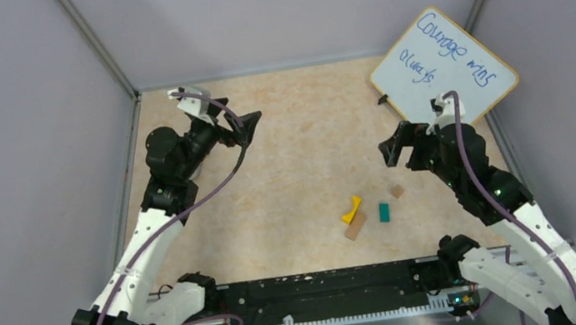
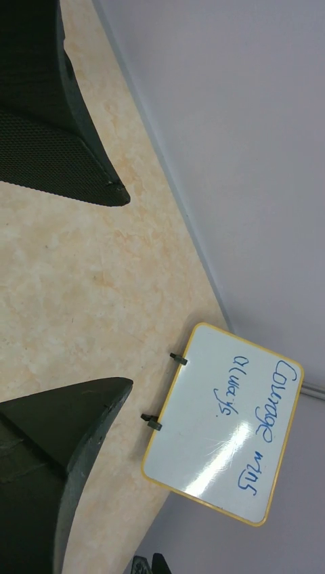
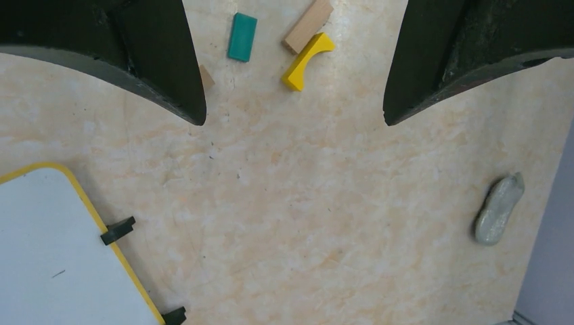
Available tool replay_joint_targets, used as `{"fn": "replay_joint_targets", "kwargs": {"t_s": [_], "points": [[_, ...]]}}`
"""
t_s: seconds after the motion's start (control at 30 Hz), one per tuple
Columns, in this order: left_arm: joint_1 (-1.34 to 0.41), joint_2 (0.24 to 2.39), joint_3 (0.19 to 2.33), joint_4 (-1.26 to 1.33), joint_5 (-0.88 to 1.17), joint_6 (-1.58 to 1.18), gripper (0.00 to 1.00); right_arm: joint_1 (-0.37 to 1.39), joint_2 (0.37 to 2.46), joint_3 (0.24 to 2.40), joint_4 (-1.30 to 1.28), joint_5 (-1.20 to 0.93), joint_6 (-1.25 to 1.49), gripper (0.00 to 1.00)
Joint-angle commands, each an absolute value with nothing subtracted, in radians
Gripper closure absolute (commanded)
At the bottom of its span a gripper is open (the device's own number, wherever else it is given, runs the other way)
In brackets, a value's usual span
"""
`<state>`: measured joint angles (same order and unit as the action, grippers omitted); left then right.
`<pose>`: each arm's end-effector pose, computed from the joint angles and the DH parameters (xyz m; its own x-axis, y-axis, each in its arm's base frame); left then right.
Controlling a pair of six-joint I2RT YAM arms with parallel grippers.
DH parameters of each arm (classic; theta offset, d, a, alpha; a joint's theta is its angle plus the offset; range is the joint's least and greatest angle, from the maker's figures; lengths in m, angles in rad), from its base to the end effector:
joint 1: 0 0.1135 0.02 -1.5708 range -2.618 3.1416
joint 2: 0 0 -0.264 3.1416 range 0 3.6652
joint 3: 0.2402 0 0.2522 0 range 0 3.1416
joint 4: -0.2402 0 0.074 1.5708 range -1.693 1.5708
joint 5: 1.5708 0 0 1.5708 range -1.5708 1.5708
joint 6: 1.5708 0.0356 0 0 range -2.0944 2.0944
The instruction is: Erase the whiteboard
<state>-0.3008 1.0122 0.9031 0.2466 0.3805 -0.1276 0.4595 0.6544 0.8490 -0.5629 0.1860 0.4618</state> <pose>0.2216 -0.0826 0.3850 0.0501 -0.1393 -0.9890 0.6380 0.7663 -0.0756 0.1293 0.0566 0.3412 -0.4142 0.2836 -0.8649 -0.1080 0.9282 0.3561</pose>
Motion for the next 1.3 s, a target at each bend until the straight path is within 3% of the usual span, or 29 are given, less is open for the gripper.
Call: {"fn": "replay_joint_targets", "kwargs": {"t_s": [0.0, 0.33, 0.77, 1.0, 1.27], "points": [[-0.295, 1.001, 0.953, 0.265, 0.406, -0.146, 0.01, 0.449, 0.705, 0.847, -0.526, 0.233, 0.485, 0.01], [-0.295, 1.003, 0.950, 0.266, 0.388, -0.158, 0.01, 0.449, 0.821, 0.802, -0.515, 0.357, 0.569, 0.01], [-0.295, 1.018, 0.948, 0.273, 0.404, -0.169, 0.01, 0.435, 1.028, 0.831, -0.633, 0.808, 1.003, 0.03], [-0.294, 1.024, 0.948, 0.277, 0.413, -0.178, 0.01, 0.293, 1.213, 0.894, -0.553, 0.727, 1.057, 0.13], [-0.294, 1.037, 0.950, 0.285, 0.439, -0.198, 0.01, 0.267, 1.496, 1.088, -0.579, 0.723, 1.049, 0.15]]}}
